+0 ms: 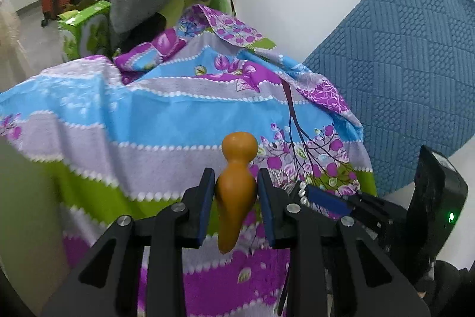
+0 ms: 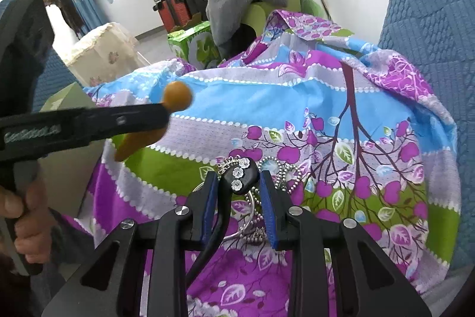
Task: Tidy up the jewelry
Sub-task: 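Grasp the orange gourd figure with the left tool while the right tool grasps the black rhinestone pendant, then carry the orange figure into the box with the left tool while the right tool drops the pendant there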
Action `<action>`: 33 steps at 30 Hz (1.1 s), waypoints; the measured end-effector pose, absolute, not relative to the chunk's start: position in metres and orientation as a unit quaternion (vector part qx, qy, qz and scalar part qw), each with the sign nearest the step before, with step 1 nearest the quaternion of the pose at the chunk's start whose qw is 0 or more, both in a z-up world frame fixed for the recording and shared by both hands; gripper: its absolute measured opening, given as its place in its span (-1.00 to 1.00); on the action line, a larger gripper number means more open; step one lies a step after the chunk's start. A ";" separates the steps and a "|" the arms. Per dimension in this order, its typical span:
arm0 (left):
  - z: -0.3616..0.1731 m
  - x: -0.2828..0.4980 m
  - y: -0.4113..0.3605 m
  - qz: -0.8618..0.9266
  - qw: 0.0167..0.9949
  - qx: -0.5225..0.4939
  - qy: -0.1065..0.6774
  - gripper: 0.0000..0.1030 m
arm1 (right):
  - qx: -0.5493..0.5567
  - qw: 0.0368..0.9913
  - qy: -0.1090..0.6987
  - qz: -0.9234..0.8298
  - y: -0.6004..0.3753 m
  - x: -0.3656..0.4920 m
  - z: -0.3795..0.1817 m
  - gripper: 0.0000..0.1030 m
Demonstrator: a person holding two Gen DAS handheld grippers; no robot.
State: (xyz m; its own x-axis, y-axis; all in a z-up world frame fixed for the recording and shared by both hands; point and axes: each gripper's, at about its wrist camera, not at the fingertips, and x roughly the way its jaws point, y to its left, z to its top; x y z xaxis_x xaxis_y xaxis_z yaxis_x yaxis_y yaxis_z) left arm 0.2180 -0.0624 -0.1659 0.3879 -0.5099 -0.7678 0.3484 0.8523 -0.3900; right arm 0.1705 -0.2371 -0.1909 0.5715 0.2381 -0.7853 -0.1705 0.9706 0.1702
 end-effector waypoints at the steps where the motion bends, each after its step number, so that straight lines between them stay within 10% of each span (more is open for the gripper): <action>1: -0.162 0.212 -0.058 -0.254 0.832 -0.082 0.486 -0.42 | 0.038 0.886 0.448 0.115 -0.237 0.168 -0.189 -0.50; 33: 0.012 0.156 0.078 -0.122 0.918 -0.074 0.370 -0.41 | 0.010 0.917 0.337 0.213 -0.125 0.169 0.018 -0.50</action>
